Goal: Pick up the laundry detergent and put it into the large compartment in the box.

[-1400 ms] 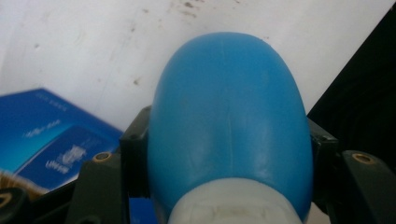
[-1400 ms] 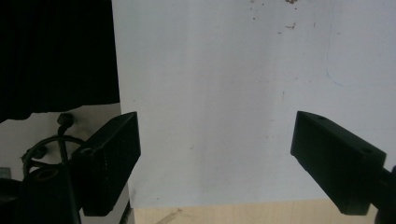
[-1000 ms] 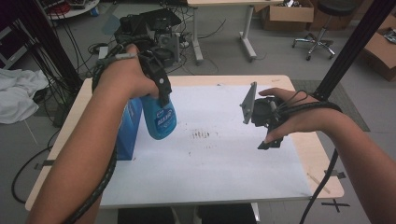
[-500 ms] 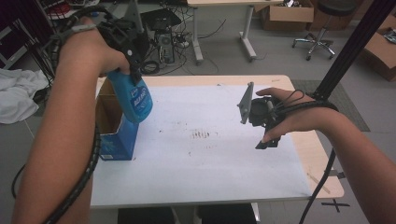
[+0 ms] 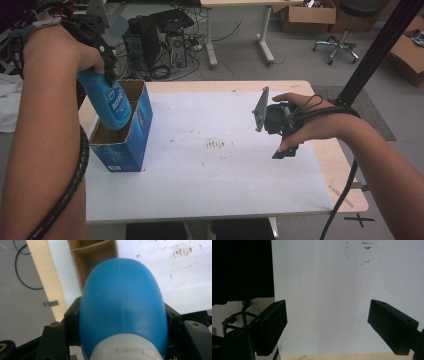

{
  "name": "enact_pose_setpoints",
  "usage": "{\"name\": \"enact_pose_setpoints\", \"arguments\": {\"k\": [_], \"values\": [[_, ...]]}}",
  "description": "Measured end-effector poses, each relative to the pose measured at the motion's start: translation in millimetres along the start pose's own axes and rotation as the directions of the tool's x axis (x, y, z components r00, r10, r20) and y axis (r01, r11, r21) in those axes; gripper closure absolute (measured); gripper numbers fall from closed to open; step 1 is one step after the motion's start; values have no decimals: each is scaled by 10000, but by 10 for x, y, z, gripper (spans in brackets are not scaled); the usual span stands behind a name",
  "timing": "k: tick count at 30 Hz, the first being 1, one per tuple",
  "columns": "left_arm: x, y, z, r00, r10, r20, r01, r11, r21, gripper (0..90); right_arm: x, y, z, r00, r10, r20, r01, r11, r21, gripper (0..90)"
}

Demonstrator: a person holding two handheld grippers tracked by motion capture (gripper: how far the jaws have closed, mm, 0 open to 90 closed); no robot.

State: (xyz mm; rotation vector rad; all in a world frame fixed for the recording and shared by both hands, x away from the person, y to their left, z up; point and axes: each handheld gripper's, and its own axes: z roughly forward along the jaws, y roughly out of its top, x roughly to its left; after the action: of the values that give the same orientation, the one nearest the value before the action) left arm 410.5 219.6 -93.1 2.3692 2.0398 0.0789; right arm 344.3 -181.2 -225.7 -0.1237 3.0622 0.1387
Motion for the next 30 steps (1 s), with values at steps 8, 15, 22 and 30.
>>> {"name": "enact_pose_setpoints", "arguments": {"k": [8, 15, 22, 30], "values": [[193, 19, 138, 9982, -585, -162, 586, 9982, 81, 381, -16, 8, 7, 10000, 44, -35, -44, 10000, 74, 160], [269, 54, 269, 9979, -640, -126, 641, 9979, 91, 381, -31, 16, 9, 9999, 97, -43, -96, 9999, 104, 159], [296, 95, 454, 9985, -503, -212, 507, 9986, 159, 381, -41, 25, 12, 9999, 123, -39, -122, 9999, 111, 160], [340, 134, 815, 9990, -426, -107, 430, 9982, 426, 381, -41, 13, 7, 9998, 184, -47, -184, 9997, 144, 160]]}}
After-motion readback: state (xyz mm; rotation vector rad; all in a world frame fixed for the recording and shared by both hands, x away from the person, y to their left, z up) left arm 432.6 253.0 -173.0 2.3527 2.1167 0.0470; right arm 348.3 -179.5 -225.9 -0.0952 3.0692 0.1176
